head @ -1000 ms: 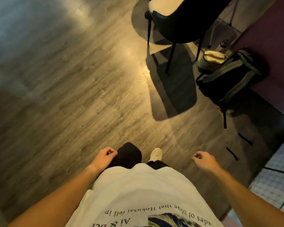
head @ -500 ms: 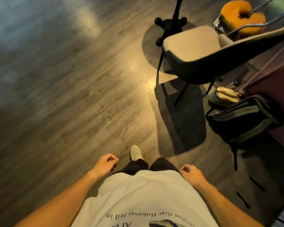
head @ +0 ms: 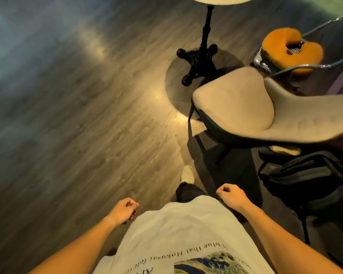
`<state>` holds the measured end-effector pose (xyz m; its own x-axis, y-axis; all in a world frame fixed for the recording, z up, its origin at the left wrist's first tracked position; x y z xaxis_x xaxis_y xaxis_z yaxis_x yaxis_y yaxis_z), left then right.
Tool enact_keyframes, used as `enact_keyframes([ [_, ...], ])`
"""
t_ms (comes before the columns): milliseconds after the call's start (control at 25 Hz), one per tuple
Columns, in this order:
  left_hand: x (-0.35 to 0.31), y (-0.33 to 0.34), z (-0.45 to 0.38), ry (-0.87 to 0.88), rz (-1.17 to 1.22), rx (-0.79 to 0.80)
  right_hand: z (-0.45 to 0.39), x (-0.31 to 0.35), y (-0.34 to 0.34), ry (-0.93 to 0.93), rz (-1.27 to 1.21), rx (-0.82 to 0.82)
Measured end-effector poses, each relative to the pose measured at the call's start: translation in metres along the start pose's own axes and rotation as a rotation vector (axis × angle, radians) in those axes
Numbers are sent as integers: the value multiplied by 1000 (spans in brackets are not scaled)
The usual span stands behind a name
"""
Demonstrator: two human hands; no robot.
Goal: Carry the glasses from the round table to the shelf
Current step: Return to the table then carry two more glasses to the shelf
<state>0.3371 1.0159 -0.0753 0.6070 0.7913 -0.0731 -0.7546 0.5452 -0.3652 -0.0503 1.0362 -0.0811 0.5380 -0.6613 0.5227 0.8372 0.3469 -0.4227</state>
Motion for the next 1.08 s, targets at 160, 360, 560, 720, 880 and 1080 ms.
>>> enact_keyframes([
  [160, -122, -66, -11, 158, 103, -54, -82, 84, -61, -41, 25, -36],
  [360, -233, -133, -56, 197, 117, 13, -173, 174, -89, -34, 20, -38],
  [560, -325, -209, -111, 205, -26, 43, -241, 232, -90, 86, -49, -54],
  [720, -421, -295, -133, 214, -56, 56, -272, 303, -95, 147, -110, -118],
  [880, -508, -349, -164, 224, -249, 13, -309, 349, -117, 159, -209, -208],
  [1080, -645, -357, -182, 295, -383, 59, -374, 382, -160, 209, -308, -195],
])
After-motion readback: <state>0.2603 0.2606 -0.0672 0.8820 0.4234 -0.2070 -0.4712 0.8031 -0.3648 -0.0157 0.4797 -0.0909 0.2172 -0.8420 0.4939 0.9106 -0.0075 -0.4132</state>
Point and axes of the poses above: each hand's wrist, its own z-axis away from the middle knuckle, its own y-axis out of the palm, x = y × z, the point moved 5 cm from there along -z, towards the middle knuckle, and after that the axes turned 12 degrees about -y, right-handed, at the moved point
